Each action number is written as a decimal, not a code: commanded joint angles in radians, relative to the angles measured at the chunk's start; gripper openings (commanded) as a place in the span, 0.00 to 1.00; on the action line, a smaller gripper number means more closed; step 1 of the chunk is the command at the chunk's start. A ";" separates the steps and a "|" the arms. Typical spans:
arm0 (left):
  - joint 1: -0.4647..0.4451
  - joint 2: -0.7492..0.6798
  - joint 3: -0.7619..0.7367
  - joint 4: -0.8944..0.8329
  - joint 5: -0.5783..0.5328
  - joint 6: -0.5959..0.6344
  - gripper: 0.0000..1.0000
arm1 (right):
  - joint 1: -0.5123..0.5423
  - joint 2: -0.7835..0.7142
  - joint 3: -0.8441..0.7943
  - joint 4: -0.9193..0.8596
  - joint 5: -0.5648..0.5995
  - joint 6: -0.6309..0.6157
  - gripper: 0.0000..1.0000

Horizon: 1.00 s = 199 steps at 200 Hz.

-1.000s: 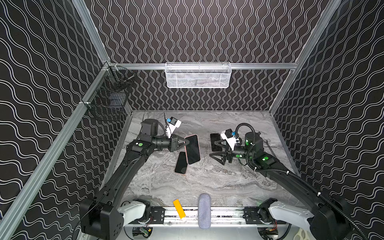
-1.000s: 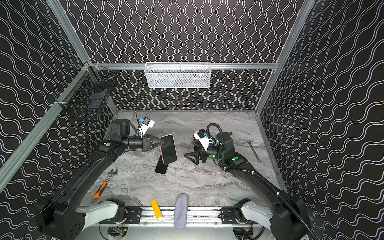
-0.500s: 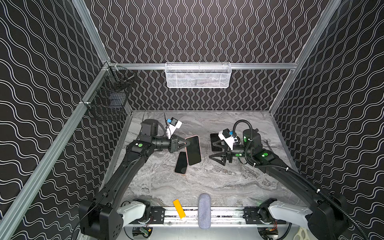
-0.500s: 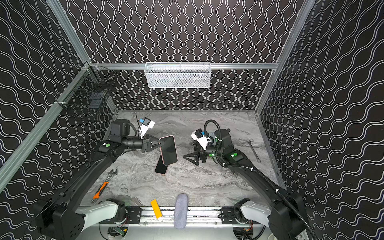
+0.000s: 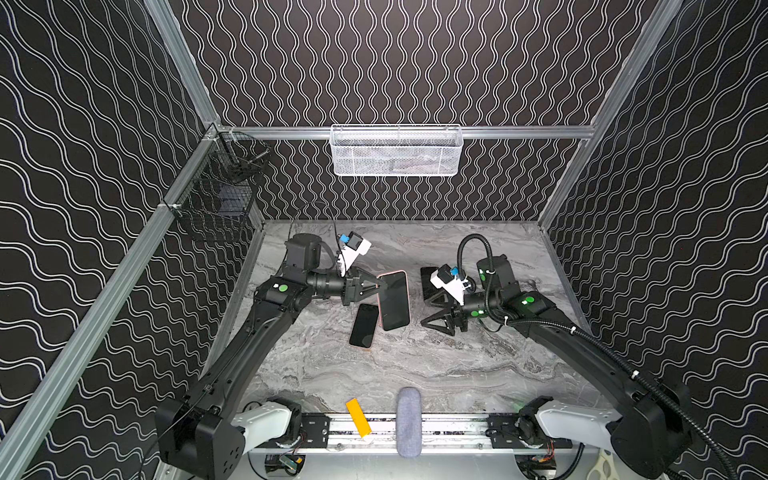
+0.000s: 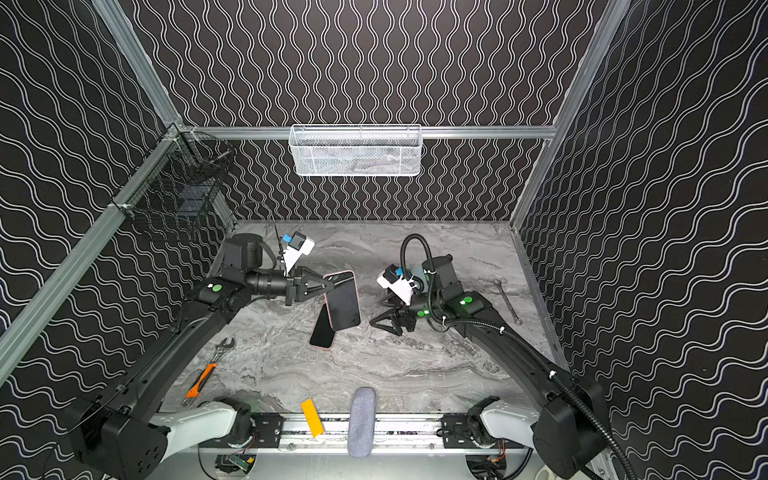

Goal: Take the phone out of the phone case

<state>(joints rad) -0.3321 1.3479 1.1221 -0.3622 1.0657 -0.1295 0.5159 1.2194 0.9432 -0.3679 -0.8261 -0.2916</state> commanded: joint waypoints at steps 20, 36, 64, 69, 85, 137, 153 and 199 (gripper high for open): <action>-0.026 0.033 0.055 0.042 0.120 0.086 0.00 | 0.048 -0.014 0.006 -0.055 0.030 -0.066 0.76; -0.034 0.065 0.072 0.036 0.144 0.112 0.00 | 0.065 -0.017 0.011 -0.066 0.041 -0.068 0.75; -0.038 0.119 0.103 0.026 0.186 0.136 0.00 | 0.084 -0.032 0.013 -0.088 0.051 -0.076 0.72; -0.041 0.125 0.106 0.026 0.188 0.136 0.00 | 0.085 -0.034 0.015 -0.093 0.053 -0.078 0.72; -0.044 0.134 0.111 0.026 0.183 0.145 0.00 | 0.088 -0.041 0.017 -0.104 0.046 -0.080 0.70; -0.061 0.134 0.106 0.027 0.199 0.151 0.00 | 0.096 -0.012 0.044 -0.136 0.034 -0.092 0.64; -0.064 0.129 0.101 0.026 0.198 0.156 0.00 | 0.102 0.000 0.048 -0.141 0.033 -0.095 0.61; -0.065 0.119 0.103 0.025 0.206 0.165 0.00 | 0.115 0.035 0.100 -0.163 0.037 -0.107 0.48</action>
<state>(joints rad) -0.3874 1.4738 1.2198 -0.3759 1.2037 0.0063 0.6147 1.2346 1.0191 -0.5385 -0.7753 -0.3588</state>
